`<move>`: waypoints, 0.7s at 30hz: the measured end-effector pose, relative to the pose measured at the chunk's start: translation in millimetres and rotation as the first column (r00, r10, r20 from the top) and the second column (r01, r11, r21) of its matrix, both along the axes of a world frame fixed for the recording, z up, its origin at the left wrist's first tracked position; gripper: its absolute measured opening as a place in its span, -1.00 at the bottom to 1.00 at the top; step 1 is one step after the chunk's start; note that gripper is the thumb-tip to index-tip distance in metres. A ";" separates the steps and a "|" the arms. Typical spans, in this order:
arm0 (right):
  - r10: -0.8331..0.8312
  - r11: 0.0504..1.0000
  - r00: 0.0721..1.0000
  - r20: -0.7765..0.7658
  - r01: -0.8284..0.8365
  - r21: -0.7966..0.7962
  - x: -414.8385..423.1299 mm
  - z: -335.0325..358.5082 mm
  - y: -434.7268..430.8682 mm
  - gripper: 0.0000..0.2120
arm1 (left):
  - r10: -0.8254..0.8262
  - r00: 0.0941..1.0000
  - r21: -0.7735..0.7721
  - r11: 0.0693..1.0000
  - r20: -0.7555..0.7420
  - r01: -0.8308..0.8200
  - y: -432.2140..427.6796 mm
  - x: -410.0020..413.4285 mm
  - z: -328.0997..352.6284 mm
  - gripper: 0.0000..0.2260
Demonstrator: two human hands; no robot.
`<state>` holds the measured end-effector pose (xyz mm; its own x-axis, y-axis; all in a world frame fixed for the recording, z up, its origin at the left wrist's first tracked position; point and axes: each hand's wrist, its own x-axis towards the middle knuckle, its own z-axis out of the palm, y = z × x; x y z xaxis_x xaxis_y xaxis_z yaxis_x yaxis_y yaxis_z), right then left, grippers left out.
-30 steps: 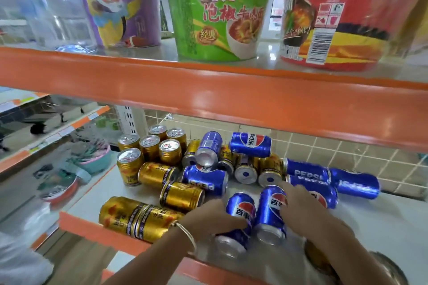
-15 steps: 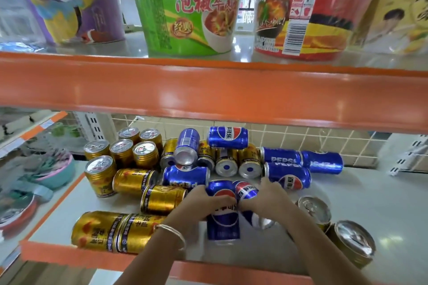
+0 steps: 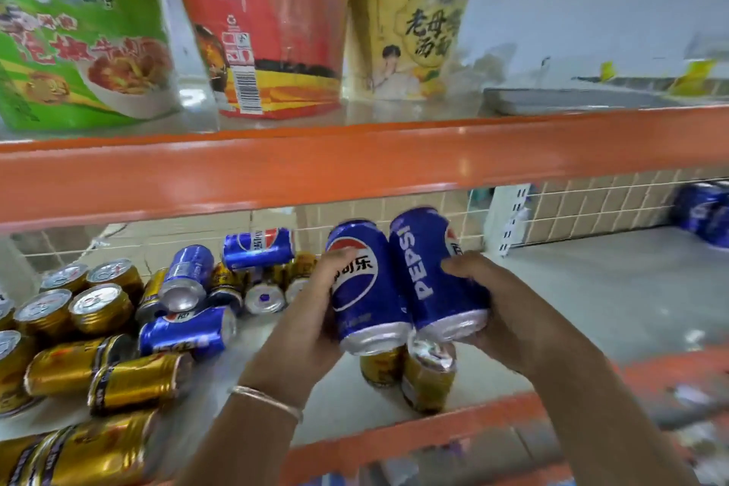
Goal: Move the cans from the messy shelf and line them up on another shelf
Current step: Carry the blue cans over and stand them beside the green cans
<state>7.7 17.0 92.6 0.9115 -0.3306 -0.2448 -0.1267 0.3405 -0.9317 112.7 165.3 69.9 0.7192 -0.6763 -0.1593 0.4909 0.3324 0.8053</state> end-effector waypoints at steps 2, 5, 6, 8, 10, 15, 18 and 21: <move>-0.048 0.999 0.998 -0.051 0.049 0.013 -32.4 -4.5 -26.4 -0.61 | -0.088 0.996 0.050 0.995 -0.011 0.089 -31.4 -21.8 -5.1 -0.76; -0.161 0.983 0.981 -0.104 0.169 0.073 -86.3 -20.8 -68.9 -0.57 | -0.221 0.975 0.179 0.961 0.028 0.212 -84.7 -57.9 -17.1 -0.73; -0.226 0.970 0.966 -0.124 0.235 0.065 -104.7 -29.9 -84.8 -0.54 | -0.259 0.964 0.219 0.946 0.055 0.241 -104.0 -72.0 -22.7 -0.70; -0.358 0.931 0.919 -0.164 0.365 0.012 -143.6 -42.9 -111.5 -0.54 | -0.341 0.934 0.290 0.909 0.107 0.299 -142.0 -102.6 -32.7 -0.63; -0.462 0.887 0.872 -0.161 0.455 -0.079 -182.1 -53.6 -140.1 -0.60 | -0.424 0.897 0.331 0.870 0.128 0.365 -178.5 -135.7 -42.3 -0.64; -0.571 0.802 0.800 -0.184 0.497 -0.332 -277.4 -75.2 -205.6 -0.44 | -0.551 0.782 0.468 0.795 0.291 0.386 -259.0 -211.4 -65.0 -0.58; -0.597 0.765 0.770 -0.226 0.461 -0.450 -319.1 -82.2 -236.8 -0.28 | -0.581 0.729 0.503 0.780 0.362 0.373 -299.2 -241.6 -74.2 -0.59; -0.636 0.724 0.738 -0.224 0.471 -0.503 -344.2 -88.2 -266.8 -0.29 | -0.563 0.722 0.512 0.792 0.402 0.333 -332.1 -262.5 -77.5 -0.52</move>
<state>-336.5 -249.8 4.4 0.3989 -0.8845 -0.2418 -0.3825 0.0792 -0.9206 -149.8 -166.9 -7.6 0.3907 -0.9031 -0.1781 -0.0232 -0.2031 0.9789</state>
